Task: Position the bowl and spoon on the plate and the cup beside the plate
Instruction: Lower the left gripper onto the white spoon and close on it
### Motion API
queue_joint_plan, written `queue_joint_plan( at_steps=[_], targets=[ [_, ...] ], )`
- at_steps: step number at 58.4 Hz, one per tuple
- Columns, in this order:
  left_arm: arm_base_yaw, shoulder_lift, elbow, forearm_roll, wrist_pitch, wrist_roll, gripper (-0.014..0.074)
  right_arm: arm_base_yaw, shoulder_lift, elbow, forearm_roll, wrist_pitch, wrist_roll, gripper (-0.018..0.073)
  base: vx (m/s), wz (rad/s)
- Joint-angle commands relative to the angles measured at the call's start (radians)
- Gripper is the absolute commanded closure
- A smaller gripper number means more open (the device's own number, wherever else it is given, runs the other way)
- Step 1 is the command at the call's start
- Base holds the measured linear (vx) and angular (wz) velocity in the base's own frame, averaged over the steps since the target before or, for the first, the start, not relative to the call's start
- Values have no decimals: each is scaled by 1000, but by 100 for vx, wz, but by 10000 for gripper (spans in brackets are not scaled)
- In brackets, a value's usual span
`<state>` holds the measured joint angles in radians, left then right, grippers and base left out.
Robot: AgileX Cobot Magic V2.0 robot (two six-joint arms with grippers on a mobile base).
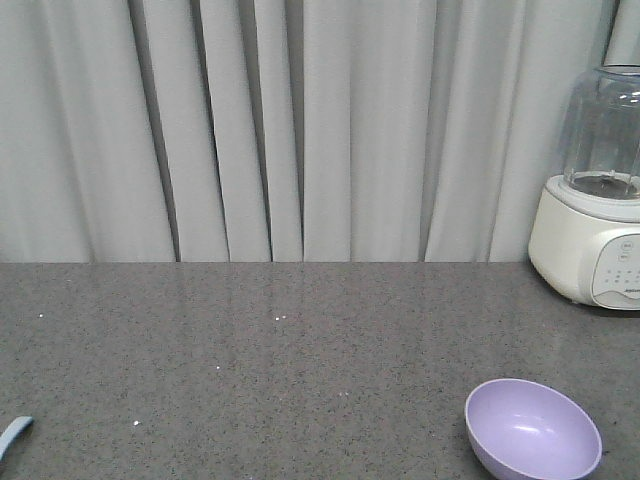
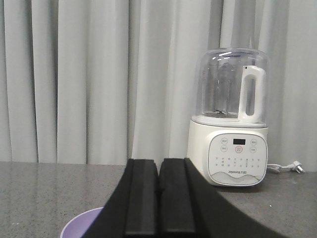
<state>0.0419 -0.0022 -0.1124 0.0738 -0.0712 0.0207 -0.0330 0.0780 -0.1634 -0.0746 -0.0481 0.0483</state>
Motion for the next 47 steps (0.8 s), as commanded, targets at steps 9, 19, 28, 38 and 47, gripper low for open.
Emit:
queue_joint_plan(
  at_steps=[9, 19, 28, 38, 47],
  targets=[
    [-1, 260, -405, 155, 169, 105, 593, -6, 331, -390, -8, 218, -18, 568, 0, 0],
    [-1, 509, -542, 149, 263, 105, 550, -6, 554, -469, -11, 200, -18, 546, 0, 0],
    [-1, 668, -542, 147, 256, 105, 414, -6, 683, -468, -9, 181, -18, 465, 0, 0],
    [-1, 797, -542, 147, 251, 65, 172, -6, 774, -468, -8, 179, -18, 266, 0, 0],
    [-1, 932, -546, 149, 274, -80, 53, -6, 830, -468, -8, 179, -18, 92, 0, 0]
  ],
)
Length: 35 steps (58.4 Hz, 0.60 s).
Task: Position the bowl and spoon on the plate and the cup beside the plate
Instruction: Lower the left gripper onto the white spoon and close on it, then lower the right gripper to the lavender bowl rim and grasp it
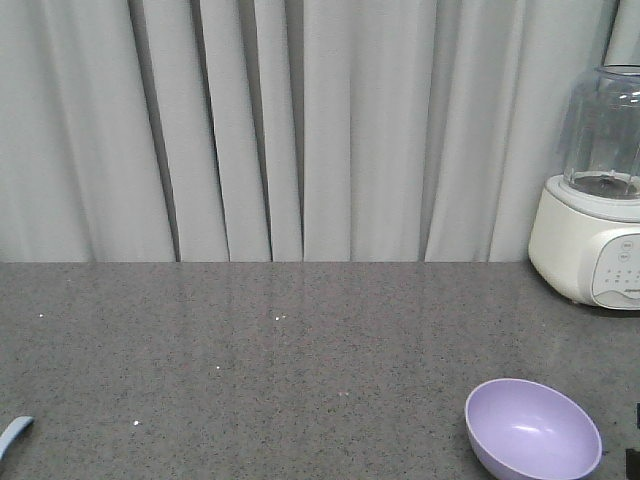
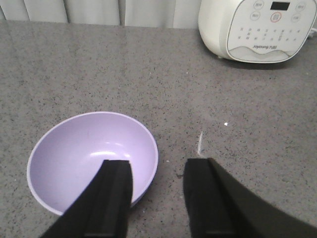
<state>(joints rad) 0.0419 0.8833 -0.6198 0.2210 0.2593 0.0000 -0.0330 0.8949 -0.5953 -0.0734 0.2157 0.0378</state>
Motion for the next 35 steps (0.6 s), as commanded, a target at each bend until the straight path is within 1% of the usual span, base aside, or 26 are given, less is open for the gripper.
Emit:
queue_joint_plan(
  at_steps=[1, 6, 12, 18, 20, 28, 35],
  targets=[
    [-1, 64, -47, 2, -43, -72, 51, -6, 16, -36, -10, -85, -8, 83, 0, 0],
    [-1, 148, -135, 1, 78, -110, 52, -6, 31, -36, -10, -82, -8, 37, 0, 0],
    [-1, 282, -294, 5, 274, -109, 52, -6, 33, -36, -10, -76, -8, 29, 0, 0],
    [-1, 416, -448, -13, 406, -98, 52, -6, 33, -36, -10, -76, -8, 29, 0, 0],
    [-1, 468, -504, -37, 446, -78, 52, -6, 33, -36, -10, -76, -8, 29, 0, 0],
    [-1, 625, -642, -116, 520, 30, 52, -6, 33, -36, -10, -76, -8, 29, 0, 0],
    [-1, 724, -698, -127, 554, 43, 52, -6, 33, -36, -10, -75, -8, 29, 0, 0]
  ],
)
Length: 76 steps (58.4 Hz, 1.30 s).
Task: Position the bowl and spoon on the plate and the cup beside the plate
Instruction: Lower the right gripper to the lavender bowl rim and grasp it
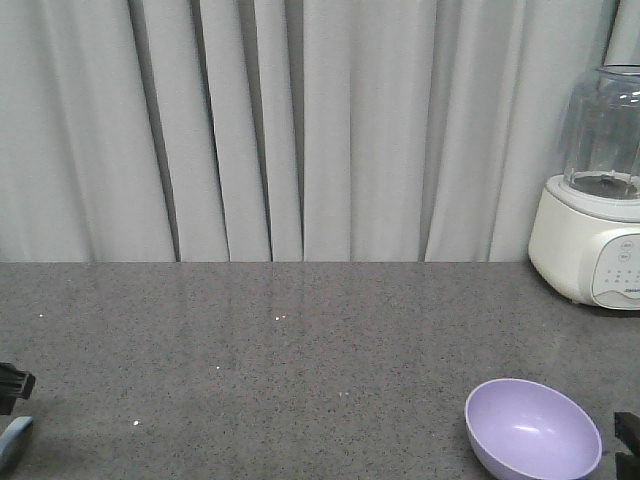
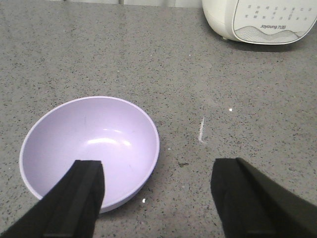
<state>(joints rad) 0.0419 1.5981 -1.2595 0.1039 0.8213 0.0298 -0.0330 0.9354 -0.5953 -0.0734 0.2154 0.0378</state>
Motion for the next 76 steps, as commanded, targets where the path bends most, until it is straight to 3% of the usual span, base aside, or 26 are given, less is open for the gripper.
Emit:
queue_joint_plan(
  at_steps=[1, 27, 37, 45, 52, 76],
  targets=[
    [-1, 23, -61, -12, -3, 13, 52, -6, -7, -36, -10, -74, -8, 29, 0, 0],
    [-1, 173, -58, -70, 12, 55, 64, -6, -7, -36, -10, -76, -8, 30, 0, 0],
    [-1, 180, -58, -74, 35, 55, 201, -6, -7, -39, 2, -58, 4, 30, 0, 0],
    [-1, 180, -58, -74, 75, 55, 416, -6, 31, -155, 22, 185, 82, 30, 0, 0],
    [-1, 177, -58, -74, 87, 45, 603, -6, 124, -330, 20, 383, 67, 30, 0, 0],
    [-1, 21, -59, -76, 96, 52, 600, -6, 554, -799, 38, 656, -19, 30, 0, 0]
  ],
)
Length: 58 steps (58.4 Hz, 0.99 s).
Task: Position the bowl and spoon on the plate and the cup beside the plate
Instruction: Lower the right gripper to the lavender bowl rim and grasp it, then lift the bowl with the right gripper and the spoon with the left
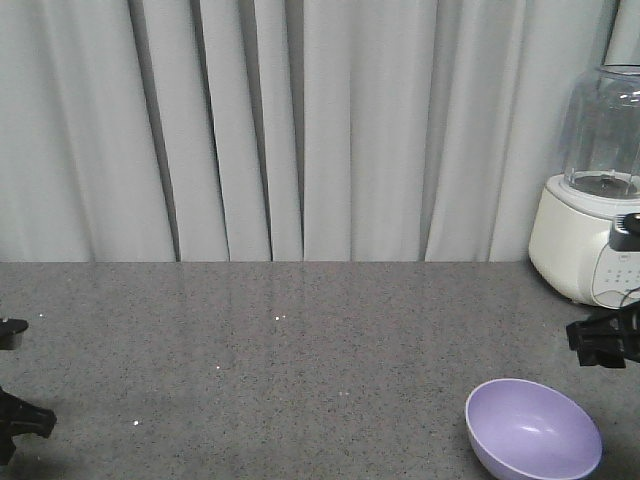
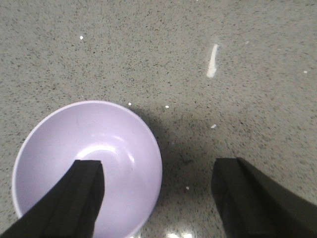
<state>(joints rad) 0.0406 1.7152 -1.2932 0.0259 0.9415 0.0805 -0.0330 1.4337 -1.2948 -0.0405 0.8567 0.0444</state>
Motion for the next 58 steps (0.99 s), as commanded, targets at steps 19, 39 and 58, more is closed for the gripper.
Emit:
queue_joint_plan(
  at_steps=[19, 39, 58],
  targets=[
    [0, -235, -25, 4, -42, 3, 599, -6, 291, -181, 8, 124, -74, 30, 0, 0],
    [0, -269, -26, 4, -36, 3, 599, -6, 388, -181, 3, 127, -75, 189, 0, 0],
    [0, -274, -26, -45, -43, 6, 599, -6, 377, -189, 20, 100, -123, 574, 0, 0]
  ],
)
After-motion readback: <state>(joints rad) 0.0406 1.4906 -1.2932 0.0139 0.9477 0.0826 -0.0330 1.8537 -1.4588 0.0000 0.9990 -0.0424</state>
